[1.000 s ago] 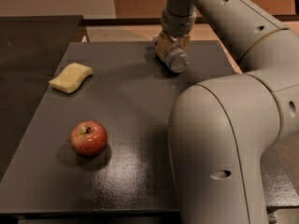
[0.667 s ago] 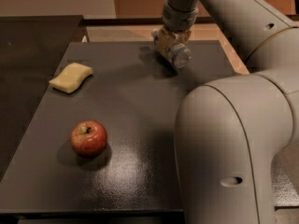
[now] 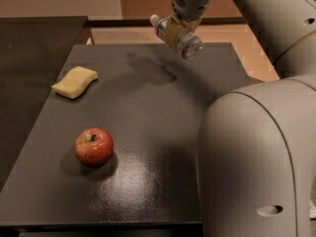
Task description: Pick blue plastic bottle
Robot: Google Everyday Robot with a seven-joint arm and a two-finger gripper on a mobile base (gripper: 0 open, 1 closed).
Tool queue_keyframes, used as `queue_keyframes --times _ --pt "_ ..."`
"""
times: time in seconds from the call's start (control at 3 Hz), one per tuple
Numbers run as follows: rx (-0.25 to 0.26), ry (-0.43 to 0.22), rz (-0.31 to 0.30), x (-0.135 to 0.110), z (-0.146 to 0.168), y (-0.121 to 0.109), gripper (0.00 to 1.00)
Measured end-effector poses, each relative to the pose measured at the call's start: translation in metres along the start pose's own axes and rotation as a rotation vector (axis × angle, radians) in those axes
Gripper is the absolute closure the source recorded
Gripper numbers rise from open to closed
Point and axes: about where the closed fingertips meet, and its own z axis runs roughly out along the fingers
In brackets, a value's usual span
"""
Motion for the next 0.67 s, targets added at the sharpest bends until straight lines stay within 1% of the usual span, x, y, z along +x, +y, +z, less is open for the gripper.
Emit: queue_keyframes --times 0.33,0.67 --pt "-0.002 -0.049 -0.106 -0.007 -0.029 0.010 1.00" --pt "0.004 -0.085 -0.185 -0.009 -0.056 0.016 1.00"
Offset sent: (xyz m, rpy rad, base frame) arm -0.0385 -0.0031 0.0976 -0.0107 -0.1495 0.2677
